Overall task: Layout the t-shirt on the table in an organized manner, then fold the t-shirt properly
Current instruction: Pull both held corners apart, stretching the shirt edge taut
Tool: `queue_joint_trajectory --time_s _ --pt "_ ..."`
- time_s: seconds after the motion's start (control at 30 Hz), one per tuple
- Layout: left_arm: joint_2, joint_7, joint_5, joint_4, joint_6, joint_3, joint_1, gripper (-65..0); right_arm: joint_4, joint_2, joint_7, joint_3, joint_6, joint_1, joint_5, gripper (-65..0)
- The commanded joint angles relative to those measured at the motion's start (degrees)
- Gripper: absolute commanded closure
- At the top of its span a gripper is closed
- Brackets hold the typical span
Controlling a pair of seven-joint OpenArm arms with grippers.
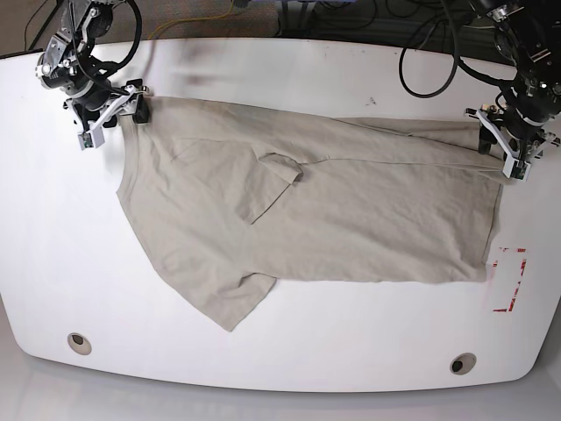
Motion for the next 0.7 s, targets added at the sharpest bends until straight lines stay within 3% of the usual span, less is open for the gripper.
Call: queue_joint_trajectory --time_s 0.0,0.13,0.23,0.33,0.53,0.67 --pt "-0.9 -1.1 -0.5 1.2 0.2 -1.8 -0.2 -27.4 0.2 -0.1 -0.1 0.0 0.1 -0.3 0.2 -35.2" --pt "-0.8 -1.1 -0.5 0.8 0.2 -4.6 -0.5 -27.4 0.2 -0.6 1.1 -0.1 0.1 -0.5 0.2 -17.8" --pt "-0.9 -1.1 -0.4 0.7 0.2 -6.3 -0.6 -27.6 0.2 -0.6 1.2 -0.1 0.1 -0.5 0.2 -9.5" --pt "-1.0 -1.1 -0.4 0.7 0.2 -7.0 -0.6 -31.0 0.2 -0.6 1.2 -0.1 0.1 -0.5 0.2 -10.0" --pt "-0.8 -1.1 -0.4 0.6 0.2 -8.2 -0.5 -47.4 0.2 -0.6 1.2 -0.6 0.1 -0.5 0.2 -9.5" --pt "-0.6 -1.0 -0.4 0.3 0.2 -8.0 -0.5 -51.2 0.2 -0.5 1.2 -1.7 0.1 -0.5 0.3 -9.5"
